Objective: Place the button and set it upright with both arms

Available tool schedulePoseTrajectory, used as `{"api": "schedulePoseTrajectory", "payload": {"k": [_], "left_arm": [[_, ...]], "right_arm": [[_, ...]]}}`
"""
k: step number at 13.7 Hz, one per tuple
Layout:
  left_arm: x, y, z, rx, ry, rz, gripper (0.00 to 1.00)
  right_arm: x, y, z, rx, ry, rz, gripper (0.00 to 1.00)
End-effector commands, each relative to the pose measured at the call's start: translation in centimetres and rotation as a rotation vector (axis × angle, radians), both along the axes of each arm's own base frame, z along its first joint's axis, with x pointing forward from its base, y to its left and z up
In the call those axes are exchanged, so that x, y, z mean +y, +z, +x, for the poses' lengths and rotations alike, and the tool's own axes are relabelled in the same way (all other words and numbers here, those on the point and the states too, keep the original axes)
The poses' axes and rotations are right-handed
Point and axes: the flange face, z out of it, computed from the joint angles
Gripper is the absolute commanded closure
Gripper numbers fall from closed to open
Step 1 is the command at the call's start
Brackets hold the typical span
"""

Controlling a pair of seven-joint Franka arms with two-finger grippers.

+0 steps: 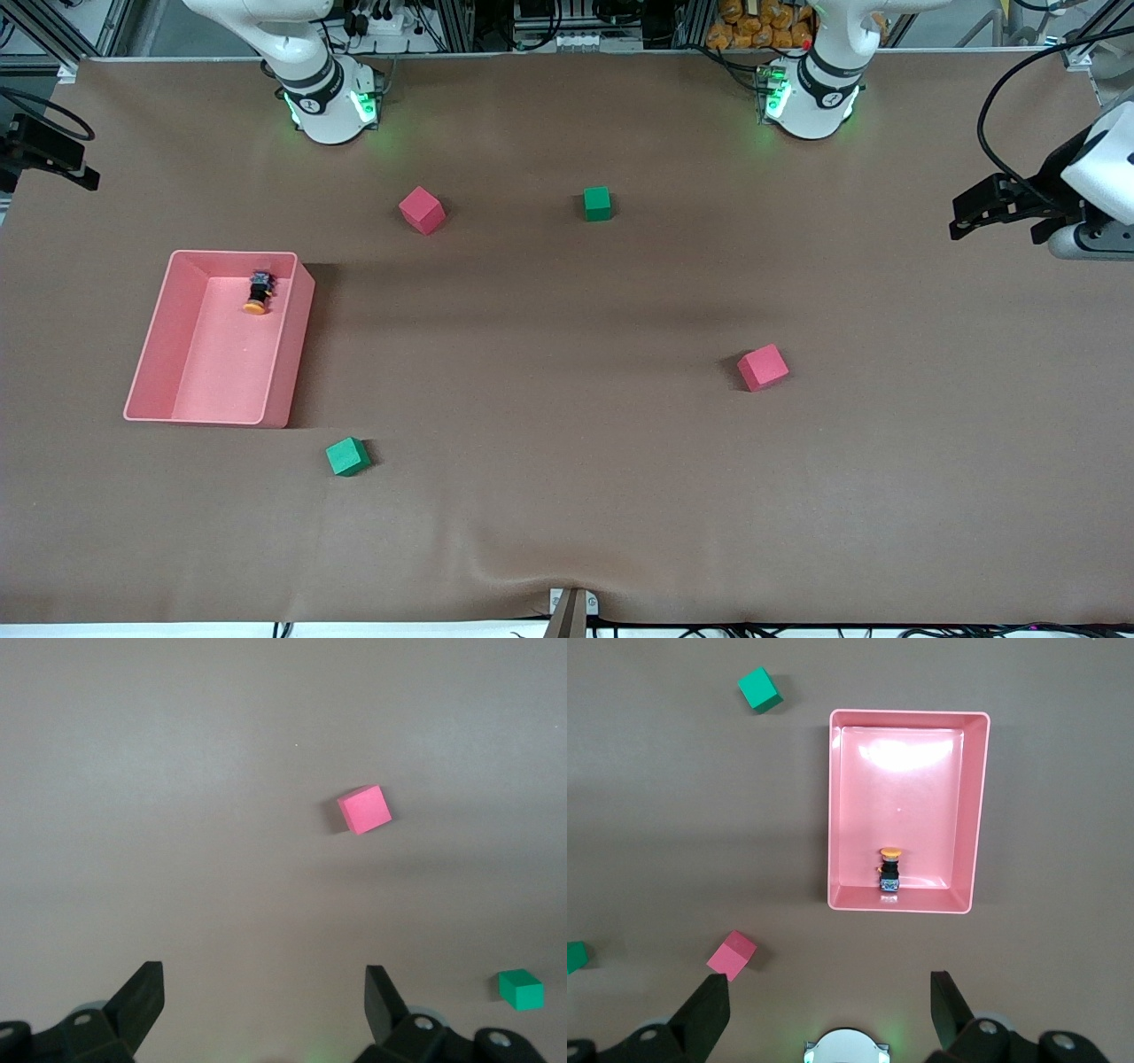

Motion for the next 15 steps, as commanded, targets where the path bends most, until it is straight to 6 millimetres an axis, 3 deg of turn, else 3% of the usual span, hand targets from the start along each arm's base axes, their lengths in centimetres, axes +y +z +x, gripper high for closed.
{"api": "schedulePoseTrajectory", "payload": {"k": [1,7,9,11,13,15], "left_arm": [[-0.2,0.9,-0.3,-0.013,0.002,0.018,0.00],[0.3,1.0,-0.2,-0.015,0.011,0.017,0.00],[-0.3,-0.3,0.6,0.006,-0.006,0.019,0.00],[-0.4,-0.3,0.7,0.004,0.003,0.017,0.00],[-0.3,-0.3,0.7,0.004,0.009,0.010,0.00],[-0.2,0.0,0.6,-0.001,0.014,0.016,0.00]], "right_arm": [[-0.1,0.7,-0.6,0.002,-0.007,0.007,0.00],[-0.1,0.7,-0.8,0.008,-0.011,0.011,0.00],[-0.1,0.7,-0.7,0.005,-0.011,0.010,0.00],[0.0,0.7,-0.7,0.005,-0.008,0.012,0.00],[0.6,-0.3,-0.3,0.031,0.005,0.014,0.00],[0.4,-3.0,1.0,0.074,0.005,0.011,0.00]]}}
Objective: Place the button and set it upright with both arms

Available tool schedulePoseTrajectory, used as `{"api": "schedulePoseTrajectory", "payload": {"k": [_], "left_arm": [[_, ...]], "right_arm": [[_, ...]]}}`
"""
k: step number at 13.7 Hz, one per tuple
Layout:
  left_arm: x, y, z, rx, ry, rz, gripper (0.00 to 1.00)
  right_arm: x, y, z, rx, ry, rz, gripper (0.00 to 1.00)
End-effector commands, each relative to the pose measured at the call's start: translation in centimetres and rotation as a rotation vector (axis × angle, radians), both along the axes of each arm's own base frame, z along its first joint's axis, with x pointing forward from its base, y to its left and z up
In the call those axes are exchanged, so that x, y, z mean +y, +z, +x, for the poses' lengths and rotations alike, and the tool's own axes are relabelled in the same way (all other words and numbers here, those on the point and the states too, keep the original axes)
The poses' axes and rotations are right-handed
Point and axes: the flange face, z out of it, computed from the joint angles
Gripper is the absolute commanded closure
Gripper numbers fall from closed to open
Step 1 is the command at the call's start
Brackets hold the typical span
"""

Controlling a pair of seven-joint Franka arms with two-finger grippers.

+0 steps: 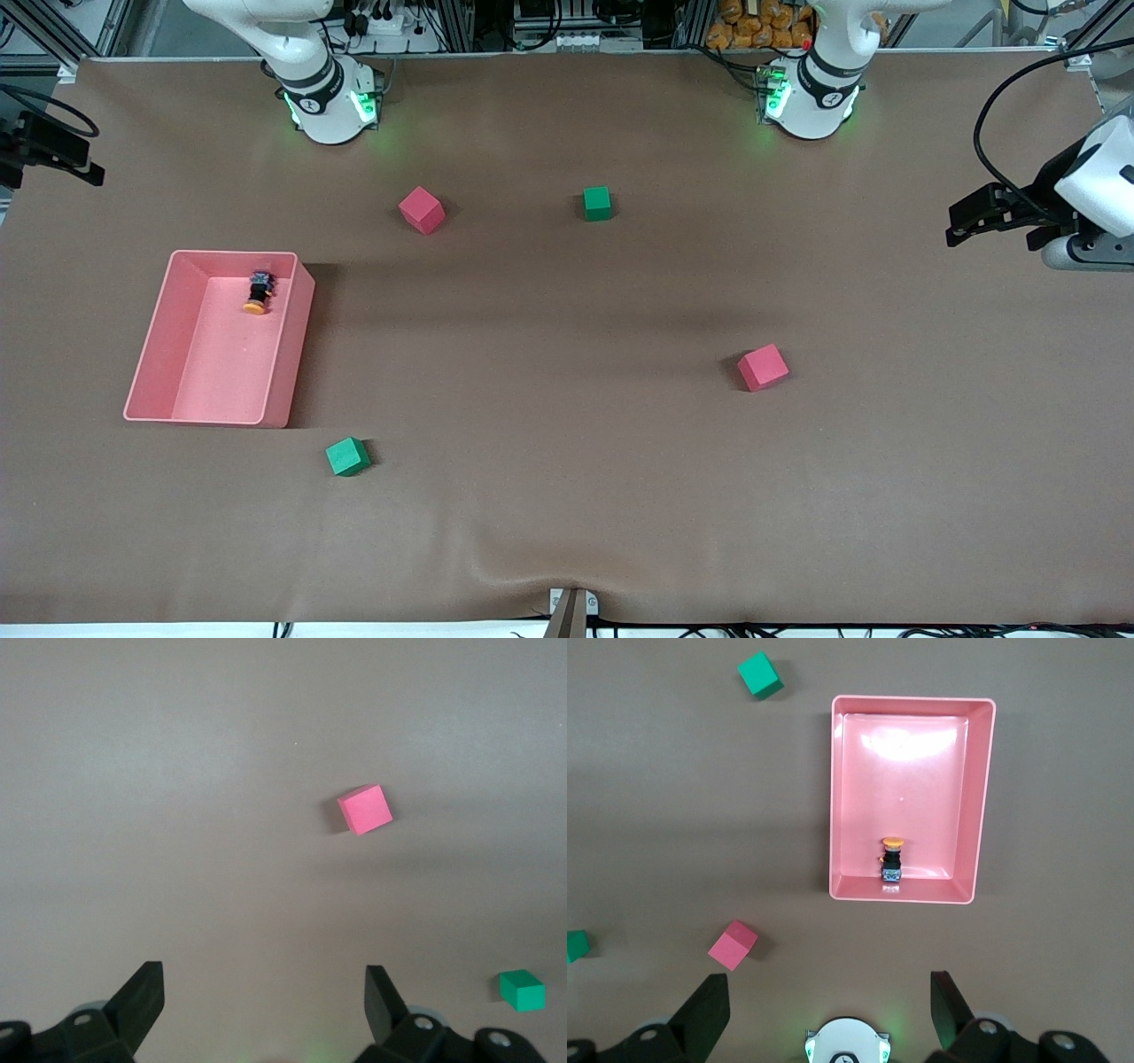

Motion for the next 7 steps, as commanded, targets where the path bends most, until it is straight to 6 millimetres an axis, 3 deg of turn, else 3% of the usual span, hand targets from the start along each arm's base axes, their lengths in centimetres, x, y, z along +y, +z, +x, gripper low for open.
{"api": "schedulePoseTrajectory", "payload": {"k": [1,3,5,7], "left_arm": [[0.1,0.9,-0.1,-0.016,0.015,0.017,0.00],[0.6,1.2,-0.2,-0.019,0.017,0.018,0.00],[0.8,1.2,-0.2,-0.019,0.023,0.017,0.00],[1.0,1.4,-0.3,-0.022,0.026,0.018,0.00]], "right_arm": [[-0.9,-3.2,1.7,0.049,-0.019,0.002,0.00],[-3.3,-5.4,2.6,0.072,-0.049,0.007,0.00],[-3.1,-9.4,4.6,0.115,-0.040,0.010,0.00],[-2.7,-11.2,5.5,0.137,-0.034,0.011,0.00]]}}
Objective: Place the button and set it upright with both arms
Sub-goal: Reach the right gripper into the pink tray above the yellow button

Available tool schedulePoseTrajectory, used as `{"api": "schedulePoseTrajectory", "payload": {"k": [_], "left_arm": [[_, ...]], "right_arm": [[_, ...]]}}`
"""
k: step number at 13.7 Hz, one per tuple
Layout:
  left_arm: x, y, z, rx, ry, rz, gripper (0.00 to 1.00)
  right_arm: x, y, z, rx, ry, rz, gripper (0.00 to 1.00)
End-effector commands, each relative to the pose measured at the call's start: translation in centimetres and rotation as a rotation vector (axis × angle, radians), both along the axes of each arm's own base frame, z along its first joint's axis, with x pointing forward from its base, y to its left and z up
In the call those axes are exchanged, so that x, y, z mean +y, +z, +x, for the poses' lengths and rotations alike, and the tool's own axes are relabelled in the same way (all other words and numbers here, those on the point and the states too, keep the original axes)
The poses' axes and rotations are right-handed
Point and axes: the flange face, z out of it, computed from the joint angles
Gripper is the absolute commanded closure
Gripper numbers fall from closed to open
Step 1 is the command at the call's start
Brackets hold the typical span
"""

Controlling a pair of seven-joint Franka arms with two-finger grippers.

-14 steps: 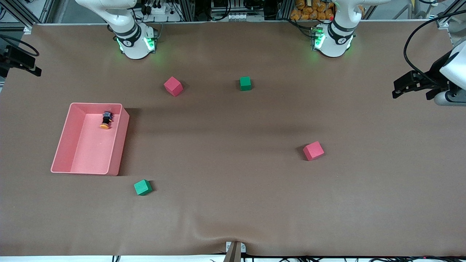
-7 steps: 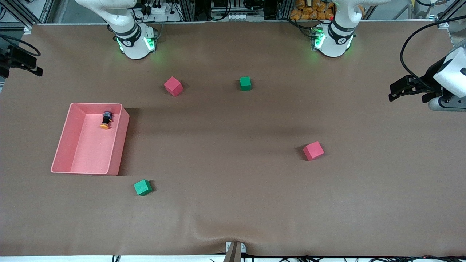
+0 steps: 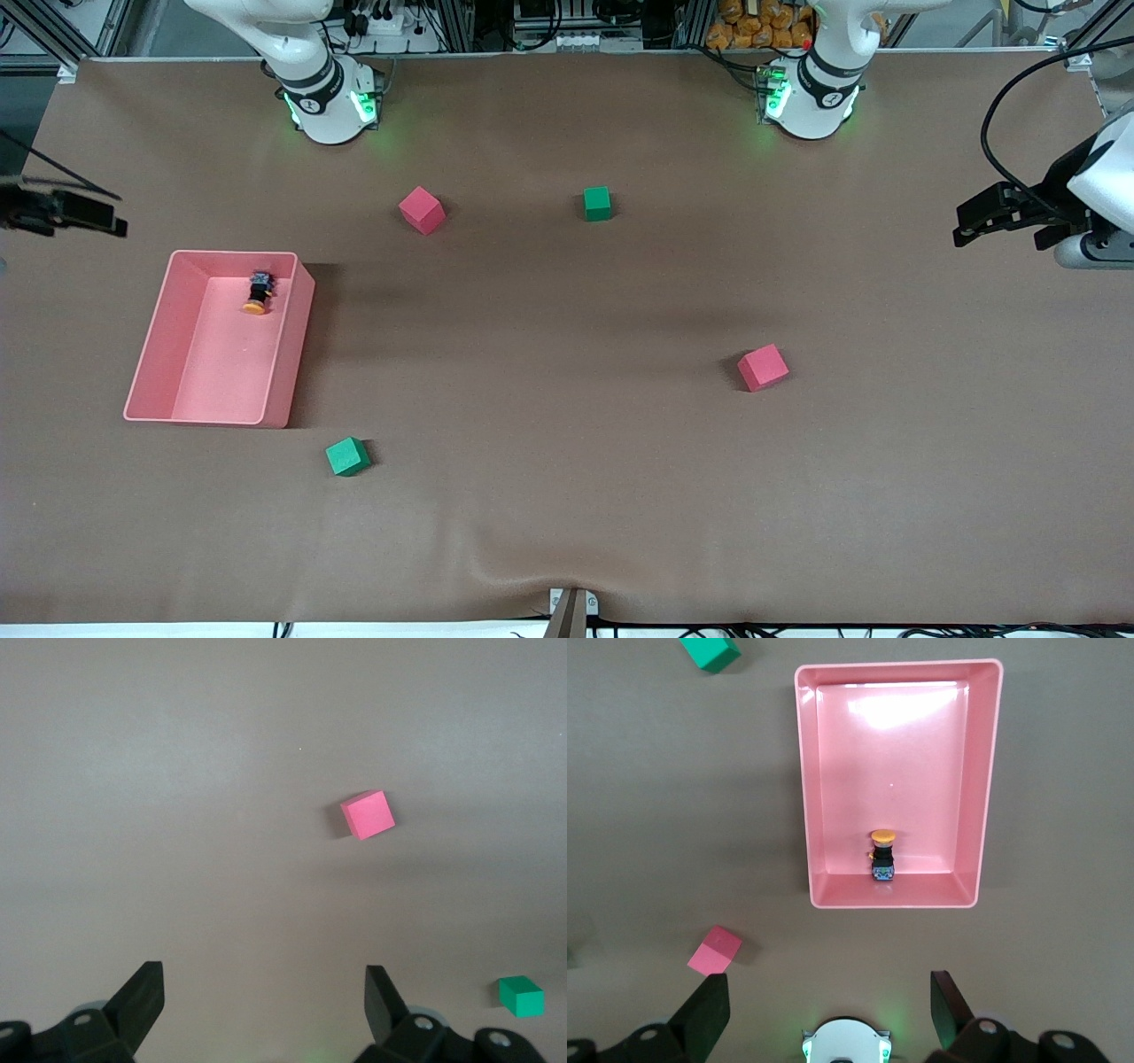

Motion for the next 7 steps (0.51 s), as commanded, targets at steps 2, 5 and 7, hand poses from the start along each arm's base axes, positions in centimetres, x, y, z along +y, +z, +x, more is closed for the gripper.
{"api": "schedulePoseTrajectory", "payload": {"k": [2,5,7], "left_arm": [[0.6,1.5,-0.8,-0.015,0.034,0.018,0.00],[0.9,1.1,-0.7,-0.003,0.074,0.023,0.00],[0.9,1.2,-0.8,-0.005,0.074,0.026,0.00]], "right_arm": [[0.4,-3.1,0.6,0.050,0.015,0.011,0.00],[0.6,-7.4,0.8,0.039,0.014,0.009,0.00],[0.2,-10.3,0.0,0.074,0.005,0.011,0.00]]}}
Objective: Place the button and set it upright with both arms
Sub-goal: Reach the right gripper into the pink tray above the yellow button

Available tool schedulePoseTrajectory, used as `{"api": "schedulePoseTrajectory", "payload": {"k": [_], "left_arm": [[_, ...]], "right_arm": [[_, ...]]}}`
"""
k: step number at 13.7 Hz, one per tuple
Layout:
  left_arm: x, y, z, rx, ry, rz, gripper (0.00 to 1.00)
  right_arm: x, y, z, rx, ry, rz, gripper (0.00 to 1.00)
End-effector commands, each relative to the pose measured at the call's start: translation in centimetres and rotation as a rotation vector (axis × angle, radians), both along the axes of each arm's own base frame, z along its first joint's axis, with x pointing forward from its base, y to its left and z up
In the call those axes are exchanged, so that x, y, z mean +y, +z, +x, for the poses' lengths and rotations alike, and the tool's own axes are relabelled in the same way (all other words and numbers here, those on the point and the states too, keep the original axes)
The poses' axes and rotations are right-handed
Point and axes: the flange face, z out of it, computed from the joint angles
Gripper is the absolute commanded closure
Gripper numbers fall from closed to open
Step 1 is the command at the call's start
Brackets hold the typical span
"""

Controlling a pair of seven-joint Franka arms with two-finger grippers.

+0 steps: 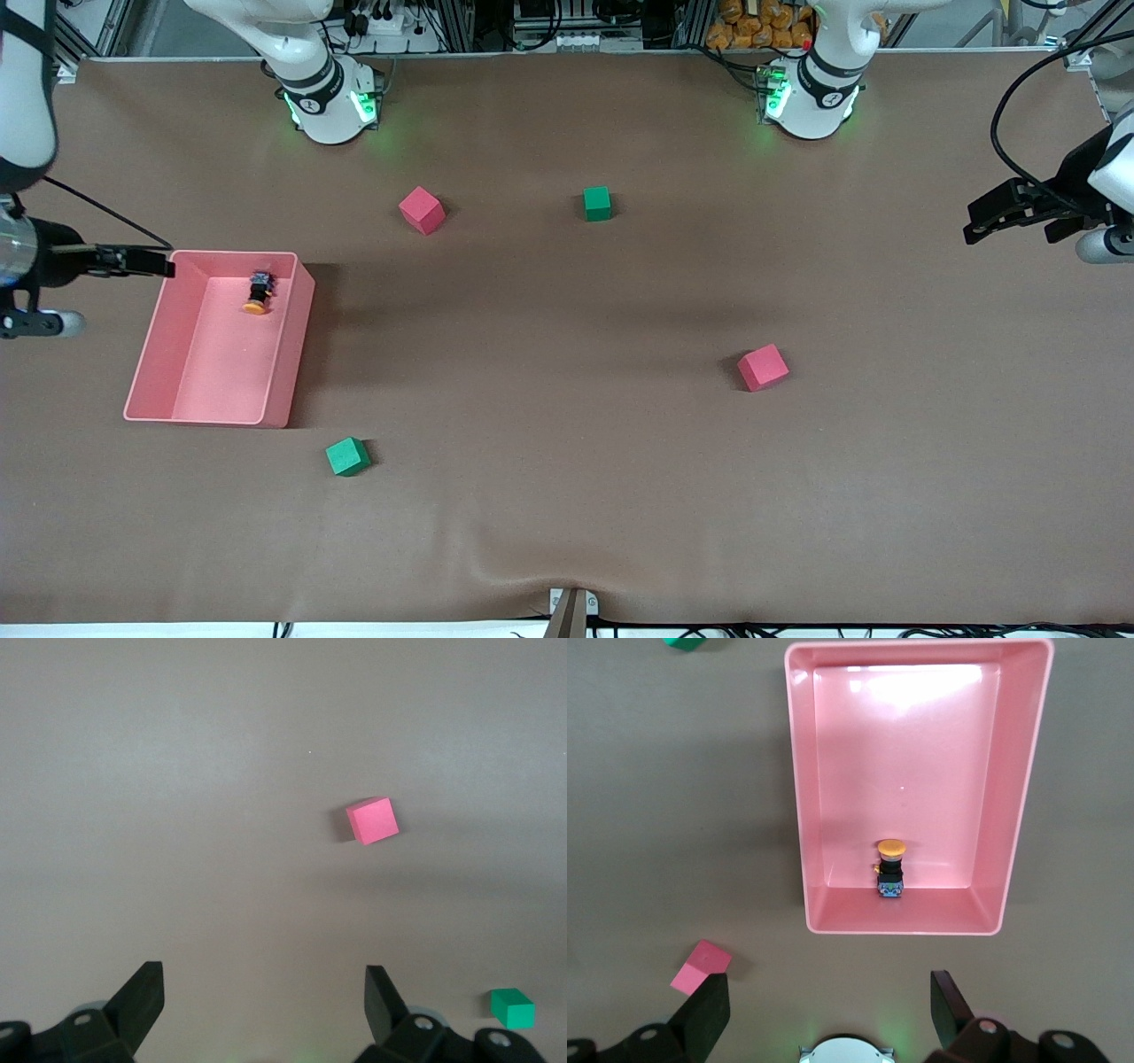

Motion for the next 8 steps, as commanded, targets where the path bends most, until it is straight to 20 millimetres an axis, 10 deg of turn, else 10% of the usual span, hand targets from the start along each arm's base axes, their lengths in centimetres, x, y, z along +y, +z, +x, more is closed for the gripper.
{"api": "schedulePoseTrajectory", "payload": {"k": [1,8], "left_arm": [[0.3,0.6,-0.5,0.001,0.015,0.023,0.00],[0.2,0.3,-0.8,0.033,0.015,0.025,0.00]], "right_arm": [[-0.1,-3.6,-1.8,0.021,-0.001,0.005,0.00],[-0.2,-12.7,-4.2,-0.075,0.030,-0.046,0.00]]}}
